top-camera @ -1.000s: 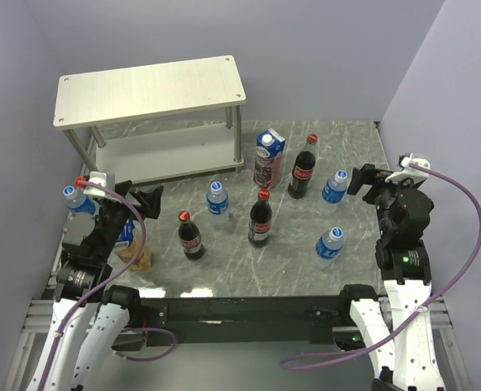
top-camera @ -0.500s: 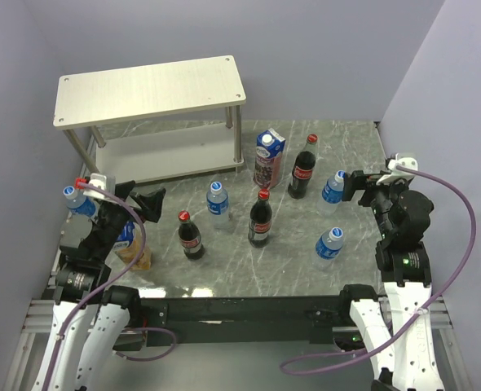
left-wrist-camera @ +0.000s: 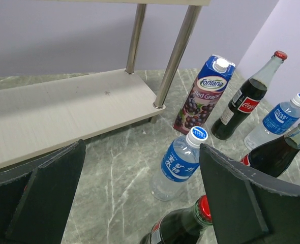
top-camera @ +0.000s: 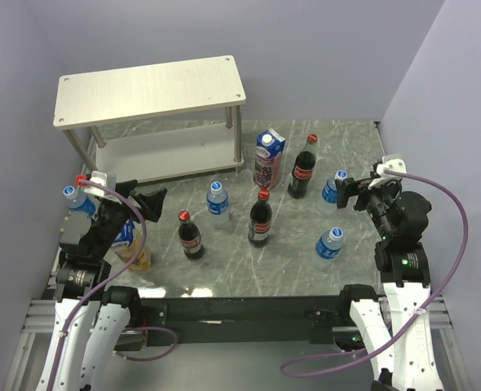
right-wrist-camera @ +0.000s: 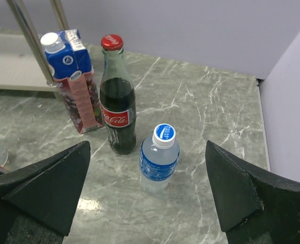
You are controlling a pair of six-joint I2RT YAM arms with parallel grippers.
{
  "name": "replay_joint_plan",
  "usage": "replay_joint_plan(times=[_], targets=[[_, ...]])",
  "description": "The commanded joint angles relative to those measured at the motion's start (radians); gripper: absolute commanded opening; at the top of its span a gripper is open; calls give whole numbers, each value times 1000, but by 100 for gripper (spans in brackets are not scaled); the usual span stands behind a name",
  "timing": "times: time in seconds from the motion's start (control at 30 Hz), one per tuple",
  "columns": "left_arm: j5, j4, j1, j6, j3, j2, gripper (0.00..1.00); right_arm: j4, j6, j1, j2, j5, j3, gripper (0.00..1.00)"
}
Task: Place and organize the beverage onto the shelf
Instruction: Pick up the drink from the center of the board.
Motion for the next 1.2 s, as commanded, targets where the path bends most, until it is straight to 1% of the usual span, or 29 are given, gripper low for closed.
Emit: replay_joint_plan(times=[0.0,0.27,0.33,0.43,0.5,0.57,0.6,0.67,0.73,0.8,0.83,0.87,0.9,0.93,0.97,1.0,1.07,1.1,1.17], targets=[[27,46,6,-12,7,3,100,13,-37,4,-18,-50,-5,100],[48,58,6,-25,6,29,99,13,-46,5,-32,-81,-11,100],[83,70,6,-47,13,47,99,16,-55,5,-36,-95,-18,100],[116,37,6,-88,85,102,99,20,-81,5,-45,-147,-34,100],[161,-17,6,-127,166,153,99,14,-108,4,-52,-203,-48,100],[233,-61,6,-159,244,188,100,11,-124,4,-52,-249,-58,100],[263,-75,6,-168,272,225,99,7,-133,5,-52,-300,-60,100],[341,-106,6,-180,346,262,100,-3,-138,8,-44,-325,-52,100],[373,-148,6,-165,389,302,100,-9,-136,11,-35,-346,-29,100],[398,-178,6,-145,434,325,99,-47,-162,13,-7,-369,29,100],[402,-181,5,-128,440,328,99,-74,-178,13,10,-404,58,100],[402,-180,2,-125,441,331,99,-143,-194,11,26,-418,92,100],[412,-171,0,-127,435,334,100,-180,-229,11,69,-431,166,100],[418,-136,-3,-140,425,334,100,-214,-240,13,92,-446,204,100],[424,-114,-2,-150,400,333,99,-290,-253,10,115,-461,242,100],[432,-94,-3,-162,386,330,100,-330,-274,13,164,-483,312,100],[436,-37,-6,-188,348,323,100,-410,-271,11,210,-538,368,100],[436,-28,-6,-191,340,317,99,-427,-270,11,249,-552,411,100],[435,-28,-6,-182,334,314,100,-443,-254,13,281,-563,443,100]])
